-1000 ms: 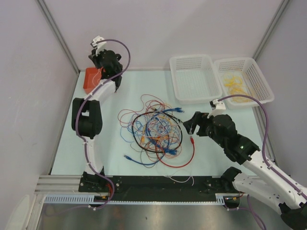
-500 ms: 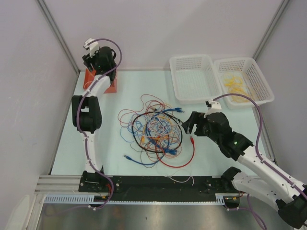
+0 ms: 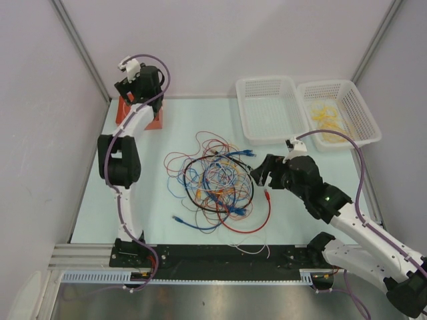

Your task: Untangle the cables

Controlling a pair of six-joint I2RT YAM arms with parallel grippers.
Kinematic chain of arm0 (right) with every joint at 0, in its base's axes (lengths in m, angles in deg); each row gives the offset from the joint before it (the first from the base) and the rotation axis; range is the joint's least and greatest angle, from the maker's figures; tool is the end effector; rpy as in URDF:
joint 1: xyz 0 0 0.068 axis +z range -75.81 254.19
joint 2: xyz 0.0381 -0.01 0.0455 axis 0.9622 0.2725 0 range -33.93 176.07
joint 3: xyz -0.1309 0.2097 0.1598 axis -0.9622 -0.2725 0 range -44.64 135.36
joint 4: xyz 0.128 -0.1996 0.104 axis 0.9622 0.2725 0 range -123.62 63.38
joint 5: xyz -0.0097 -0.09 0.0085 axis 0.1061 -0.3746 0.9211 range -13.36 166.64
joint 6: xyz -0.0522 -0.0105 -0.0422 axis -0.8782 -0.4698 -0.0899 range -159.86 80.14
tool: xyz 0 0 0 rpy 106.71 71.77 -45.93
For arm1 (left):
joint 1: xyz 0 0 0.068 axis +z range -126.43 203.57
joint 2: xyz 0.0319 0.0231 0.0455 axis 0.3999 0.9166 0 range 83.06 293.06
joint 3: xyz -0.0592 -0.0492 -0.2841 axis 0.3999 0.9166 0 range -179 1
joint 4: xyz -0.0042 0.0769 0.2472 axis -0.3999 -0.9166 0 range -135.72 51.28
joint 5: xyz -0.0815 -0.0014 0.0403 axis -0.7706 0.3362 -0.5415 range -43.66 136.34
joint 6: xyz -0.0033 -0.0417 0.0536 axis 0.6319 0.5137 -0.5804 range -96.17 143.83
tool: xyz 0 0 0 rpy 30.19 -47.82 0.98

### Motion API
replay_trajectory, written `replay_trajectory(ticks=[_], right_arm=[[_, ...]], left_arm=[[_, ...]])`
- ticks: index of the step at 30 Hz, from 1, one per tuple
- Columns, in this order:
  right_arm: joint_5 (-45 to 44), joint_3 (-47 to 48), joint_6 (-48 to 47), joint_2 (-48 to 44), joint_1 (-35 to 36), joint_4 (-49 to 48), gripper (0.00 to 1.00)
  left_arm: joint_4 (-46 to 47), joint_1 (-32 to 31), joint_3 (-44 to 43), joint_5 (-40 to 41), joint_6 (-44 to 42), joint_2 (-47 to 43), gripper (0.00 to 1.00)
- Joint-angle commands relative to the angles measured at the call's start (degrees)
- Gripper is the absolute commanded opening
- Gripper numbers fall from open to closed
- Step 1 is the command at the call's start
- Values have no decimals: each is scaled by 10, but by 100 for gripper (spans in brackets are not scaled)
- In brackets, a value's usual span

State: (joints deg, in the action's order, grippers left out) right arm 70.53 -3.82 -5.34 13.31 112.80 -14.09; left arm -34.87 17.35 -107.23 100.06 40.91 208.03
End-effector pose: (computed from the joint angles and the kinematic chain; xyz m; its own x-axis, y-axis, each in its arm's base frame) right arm 0.1509 0.1132 0.3001 -0.5910 0.2491 -0.7672 -0.2559 0.8441 0.4712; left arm 0.5387 -0.0144 0.3120 -0.0014 -0.1747 -0.9846 -0.7505 0.6509 -0.1144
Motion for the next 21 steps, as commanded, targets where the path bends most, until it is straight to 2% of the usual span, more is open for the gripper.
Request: replay_trajectory(ticks=[1, 6, 7, 10, 12, 13, 16, 18, 21], right_arm=[[26, 1, -1, -1, -1, -28, 86], [28, 1, -2, -35, 8, -1, 85], [21, 1, -2, -45, 9, 3, 85], [-6, 0, -9, -73, 19, 21, 85], [-21, 0, -9, -81, 22, 38, 85], [-22, 0, -9, -83, 21, 43, 85], [-30, 0, -3, -79, 26, 60, 85], [-42, -1, 0, -75, 38, 65, 85], [-55, -1, 6, -71, 52, 61, 85]], left_arm=[[6, -91, 94, -21, 34, -166, 100], [8, -213, 273, -90, 59, -334, 100], [3, -223, 337, -160, 75, -390, 99], [-27, -251, 451, -283, 158, -471, 100], [-34, -286, 501, -300, 203, -502, 100], [-74, -304, 539, -289, 225, -514, 100], [-79, -369, 592, -308, 226, -536, 100], [-74, -409, 601, -326, 198, -516, 100], [-76, -416, 592, -351, 190, -461, 100]])
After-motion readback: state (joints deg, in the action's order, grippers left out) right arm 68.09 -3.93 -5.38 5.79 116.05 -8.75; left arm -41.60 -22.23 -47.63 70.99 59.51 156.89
